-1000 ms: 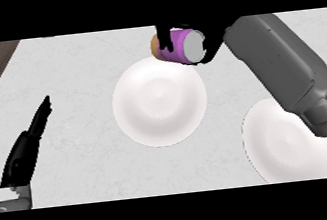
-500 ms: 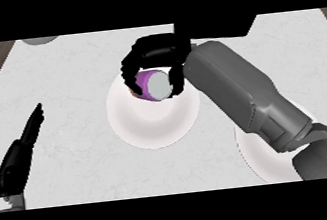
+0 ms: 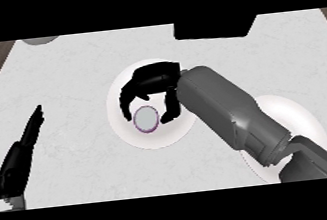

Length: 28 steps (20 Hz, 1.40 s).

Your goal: Pick the can from the plate and place it in the plate

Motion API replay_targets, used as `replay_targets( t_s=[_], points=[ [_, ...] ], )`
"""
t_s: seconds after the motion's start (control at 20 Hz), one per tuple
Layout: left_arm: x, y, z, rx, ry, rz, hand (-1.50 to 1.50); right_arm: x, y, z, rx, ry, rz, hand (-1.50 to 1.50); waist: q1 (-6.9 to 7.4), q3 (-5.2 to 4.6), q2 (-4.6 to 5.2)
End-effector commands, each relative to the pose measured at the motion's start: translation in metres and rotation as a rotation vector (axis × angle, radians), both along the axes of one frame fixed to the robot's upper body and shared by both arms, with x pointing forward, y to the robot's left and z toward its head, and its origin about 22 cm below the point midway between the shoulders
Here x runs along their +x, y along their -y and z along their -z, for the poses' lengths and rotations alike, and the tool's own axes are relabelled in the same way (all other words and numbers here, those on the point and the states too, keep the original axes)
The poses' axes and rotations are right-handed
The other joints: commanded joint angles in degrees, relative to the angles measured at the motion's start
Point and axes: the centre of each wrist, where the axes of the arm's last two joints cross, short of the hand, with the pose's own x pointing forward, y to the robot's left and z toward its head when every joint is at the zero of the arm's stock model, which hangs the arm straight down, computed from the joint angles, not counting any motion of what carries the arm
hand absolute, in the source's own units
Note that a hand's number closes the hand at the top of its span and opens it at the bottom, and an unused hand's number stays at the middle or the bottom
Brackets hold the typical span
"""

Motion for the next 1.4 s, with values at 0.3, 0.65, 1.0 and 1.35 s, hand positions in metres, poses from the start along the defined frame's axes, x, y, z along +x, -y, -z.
replay_targets(
  t_s=[0.3,0.65,1.0,1.35],
  points=[
    [0.007,0.007,-0.015,0.002,0.009,0.012,0.0,-0.002,0.003,0.01,0.104,-0.267,-0.01,-1.5,0.76,0.07,-0.01],
    [0.003,0.007,-0.002,-0.013,0.012,0.003,0.0,0.026,0.027,-0.015,0.266,-0.469,0.194,-1.5,-0.14,0.02,0.36],
    [0.019,0.015,-0.019,-0.004,0.028,0.052,0.0,0.039,0.051,-0.023,0.364,-0.639,0.287,-1.5,2.35,0.11,1.97],
    [0.024,0.023,-0.021,0.002,0.045,0.07,0.0,0.055,0.09,-0.054,0.452,-0.629,0.286,-1.5,3.89,0.29,3.12]
  ],
)
